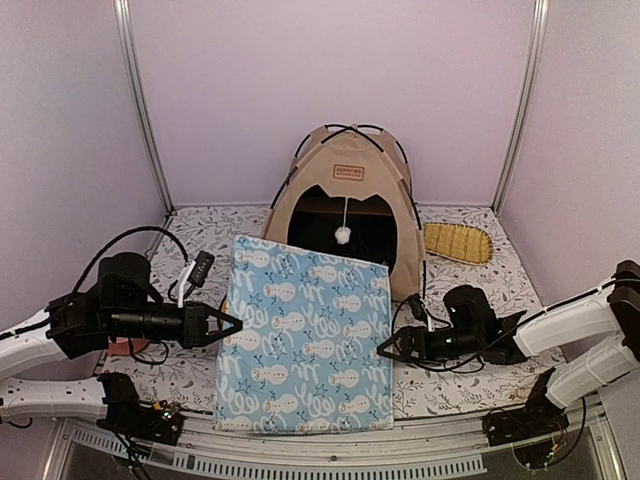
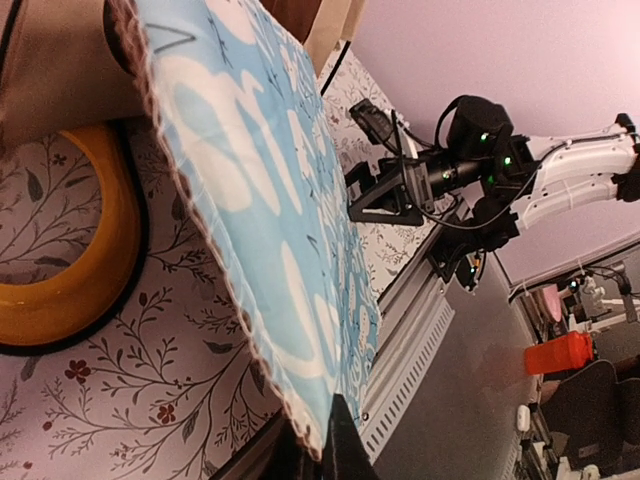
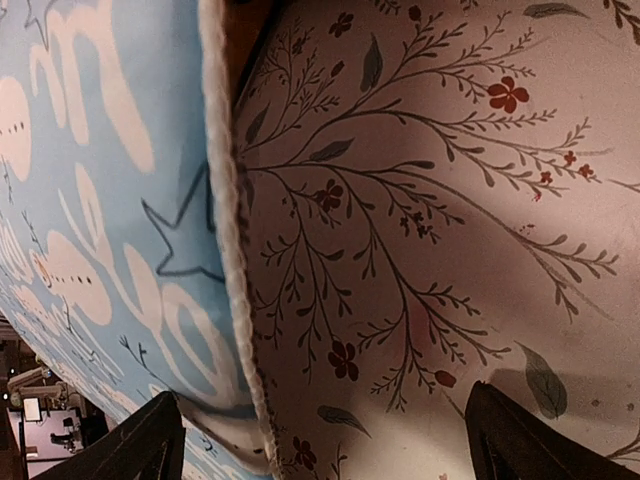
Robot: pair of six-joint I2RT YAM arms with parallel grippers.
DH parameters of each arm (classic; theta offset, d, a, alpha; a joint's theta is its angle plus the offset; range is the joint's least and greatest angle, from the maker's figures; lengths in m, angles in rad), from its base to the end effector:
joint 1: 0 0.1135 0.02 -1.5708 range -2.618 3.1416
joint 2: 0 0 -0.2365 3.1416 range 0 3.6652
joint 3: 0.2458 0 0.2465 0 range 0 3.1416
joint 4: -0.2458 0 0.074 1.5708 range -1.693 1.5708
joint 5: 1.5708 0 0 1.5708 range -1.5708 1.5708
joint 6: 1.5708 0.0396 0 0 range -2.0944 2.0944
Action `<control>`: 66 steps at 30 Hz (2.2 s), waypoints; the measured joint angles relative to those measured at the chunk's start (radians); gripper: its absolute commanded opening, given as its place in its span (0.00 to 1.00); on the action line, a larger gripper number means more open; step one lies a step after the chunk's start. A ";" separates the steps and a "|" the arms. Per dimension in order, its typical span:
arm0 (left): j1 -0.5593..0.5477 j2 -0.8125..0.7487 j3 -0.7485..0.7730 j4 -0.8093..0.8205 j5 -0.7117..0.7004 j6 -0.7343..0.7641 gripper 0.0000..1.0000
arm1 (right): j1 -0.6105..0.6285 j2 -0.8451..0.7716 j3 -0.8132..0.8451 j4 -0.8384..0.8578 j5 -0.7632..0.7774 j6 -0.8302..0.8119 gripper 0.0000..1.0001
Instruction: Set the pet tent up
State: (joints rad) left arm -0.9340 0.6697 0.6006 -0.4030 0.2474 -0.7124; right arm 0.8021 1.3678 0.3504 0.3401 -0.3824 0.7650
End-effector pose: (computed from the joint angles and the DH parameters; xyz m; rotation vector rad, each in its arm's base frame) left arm 0.0977 -0.1484 0.2525 0.4237 2.2418 -1.2136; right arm 0.1530 0.1794 0.1039 -0.2784 2.4979 1.1894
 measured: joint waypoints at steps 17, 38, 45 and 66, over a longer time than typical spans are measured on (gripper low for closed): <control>0.000 0.048 -0.045 0.128 -0.122 0.032 0.00 | 0.049 0.014 -0.030 0.223 -0.026 0.106 0.16; 0.005 0.424 0.227 0.074 -0.163 0.093 0.00 | 0.149 -0.202 0.137 -0.005 0.036 0.110 0.00; 0.012 0.612 0.371 0.064 -0.121 0.129 0.00 | 0.149 -0.203 0.220 -0.106 0.042 0.090 0.00; 0.187 0.907 0.544 0.025 -0.006 0.162 0.02 | 0.136 0.042 0.481 -0.149 -0.040 0.027 0.00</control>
State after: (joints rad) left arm -0.7471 1.5764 1.1442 -0.3782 0.2413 -0.5503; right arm 0.9382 1.4101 0.8310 0.1913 -0.4221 0.7921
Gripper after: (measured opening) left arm 0.027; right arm 0.025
